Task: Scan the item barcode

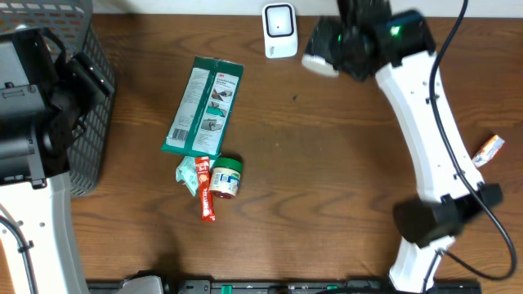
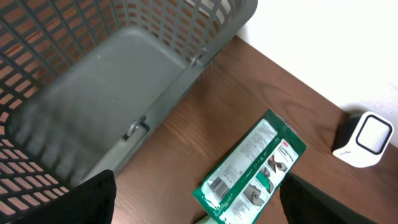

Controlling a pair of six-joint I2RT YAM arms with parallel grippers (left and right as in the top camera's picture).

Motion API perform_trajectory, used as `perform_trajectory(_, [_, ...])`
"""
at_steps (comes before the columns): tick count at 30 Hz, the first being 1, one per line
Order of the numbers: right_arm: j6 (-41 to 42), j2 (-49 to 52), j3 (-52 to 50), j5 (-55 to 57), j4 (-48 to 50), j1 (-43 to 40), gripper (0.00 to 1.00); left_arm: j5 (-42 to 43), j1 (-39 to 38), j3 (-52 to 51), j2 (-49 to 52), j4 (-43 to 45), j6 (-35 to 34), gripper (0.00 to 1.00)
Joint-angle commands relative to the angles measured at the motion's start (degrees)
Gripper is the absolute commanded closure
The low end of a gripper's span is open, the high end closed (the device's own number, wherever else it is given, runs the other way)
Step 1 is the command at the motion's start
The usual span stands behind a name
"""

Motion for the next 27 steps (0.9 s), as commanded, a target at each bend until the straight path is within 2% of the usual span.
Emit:
perform_trajectory(1, [-2.49,10.71,16.70,-8.61,-2.73,-0.20,0.99,-0.28,0.28,-0.17,0.17,0.13,0.55,0.19])
perform_trajectory(5, [-1.16,19.85,26.86,-8.85,-0.81,-0.07,0.99,-0.28,0.28,-0.17,0.17,0.13,0.55,0.19])
perform_trajectory(17, [7.89,32.89,26.58,0.28,19.93,1.64,0.99,-0.28,0.28,-0.17,0.17,0.13,0.55,0.19])
perform_trajectory(21, [9.81,36.79,26.56,7.04,25.20,3.48,0.99,-0.28,0.28,-0.17,0.17,0.13,0.55,0.19])
perform_trajectory(27, [11.37,40.09,26.51,7.54,30.45,4.63,0.99,-0.28,0.28,-0.17,0.17,0.13,0.55,0.19])
